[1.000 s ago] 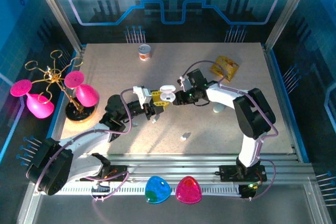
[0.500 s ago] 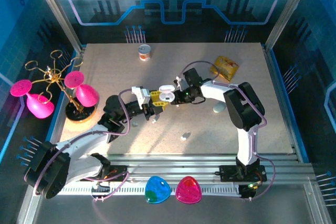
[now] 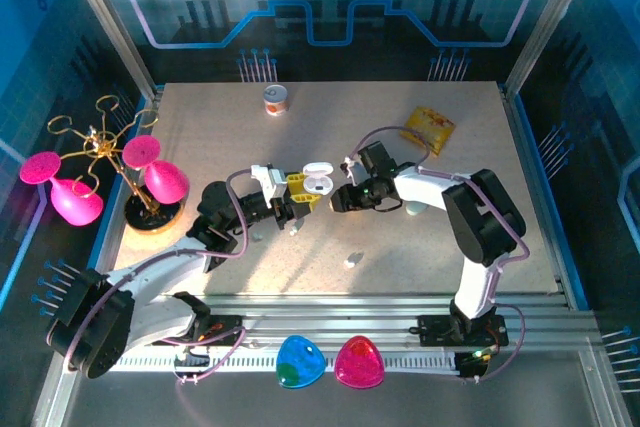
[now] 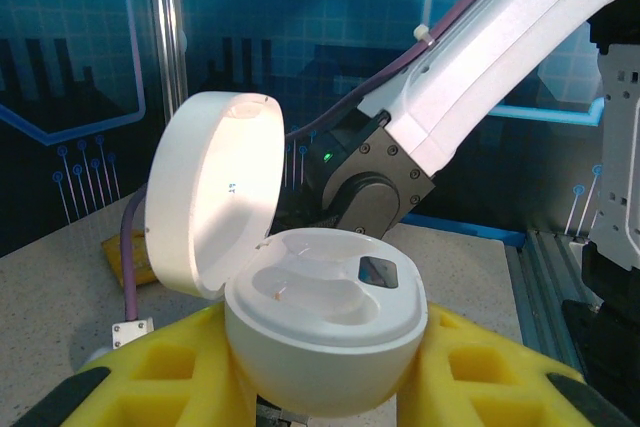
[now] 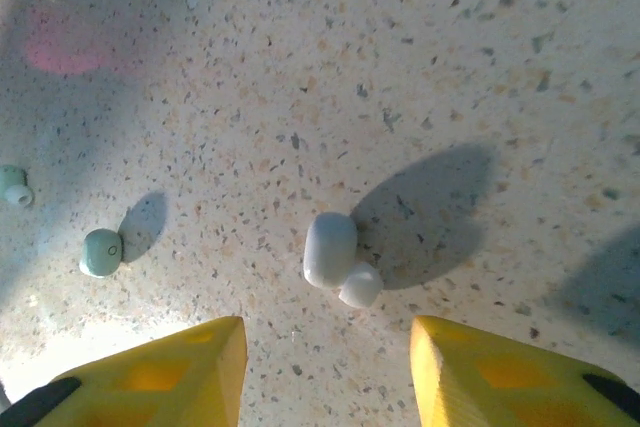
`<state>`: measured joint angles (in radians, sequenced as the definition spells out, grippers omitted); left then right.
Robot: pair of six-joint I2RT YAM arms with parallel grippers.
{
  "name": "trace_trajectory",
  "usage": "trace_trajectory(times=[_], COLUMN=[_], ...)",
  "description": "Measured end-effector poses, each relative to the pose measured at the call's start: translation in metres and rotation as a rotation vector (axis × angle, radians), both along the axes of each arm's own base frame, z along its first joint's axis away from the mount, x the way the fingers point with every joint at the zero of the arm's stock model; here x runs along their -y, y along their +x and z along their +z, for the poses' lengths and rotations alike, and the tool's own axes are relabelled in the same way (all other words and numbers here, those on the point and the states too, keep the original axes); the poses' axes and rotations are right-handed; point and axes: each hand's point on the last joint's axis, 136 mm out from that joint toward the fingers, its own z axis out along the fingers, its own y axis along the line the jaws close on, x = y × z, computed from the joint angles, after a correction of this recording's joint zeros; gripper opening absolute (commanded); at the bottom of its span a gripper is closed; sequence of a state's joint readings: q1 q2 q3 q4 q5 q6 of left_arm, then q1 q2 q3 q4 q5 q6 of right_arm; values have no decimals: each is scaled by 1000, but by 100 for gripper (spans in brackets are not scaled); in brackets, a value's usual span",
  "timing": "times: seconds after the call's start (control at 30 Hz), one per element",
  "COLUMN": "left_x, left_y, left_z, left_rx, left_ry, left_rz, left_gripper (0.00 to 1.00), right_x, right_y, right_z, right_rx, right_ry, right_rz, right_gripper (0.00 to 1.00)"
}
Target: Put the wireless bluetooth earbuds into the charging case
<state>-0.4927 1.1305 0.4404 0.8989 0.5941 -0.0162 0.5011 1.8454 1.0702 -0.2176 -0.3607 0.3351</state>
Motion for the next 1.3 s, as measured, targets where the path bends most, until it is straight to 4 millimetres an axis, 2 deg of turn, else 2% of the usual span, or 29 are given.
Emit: trace_trajectory(times=[0.2,0.43,0.57,0.87,1.3], left_x=[-2,-9,-10,-11,-12], left_y=[1,-8,-10,-11,-15], left_z=[2,20,21,21,24], left_rx=[4,62,68,76,89], left_ry=[-3,-21,-18,-7,-12], left_rz=[13,29,33,35,29], left_gripper=[26,26,26,26,26], right_x=[1,-15,-19,-24,-26], right_y=[11,21,24,16,15], right_z=[10,33,27,11,0], right_rx=[77,145,147,162,184], right_ry=[-132,-256,-354,-602,-795], right_rz=[-15,-26,-38,-17,18], right_gripper=[43,37,35,32,28])
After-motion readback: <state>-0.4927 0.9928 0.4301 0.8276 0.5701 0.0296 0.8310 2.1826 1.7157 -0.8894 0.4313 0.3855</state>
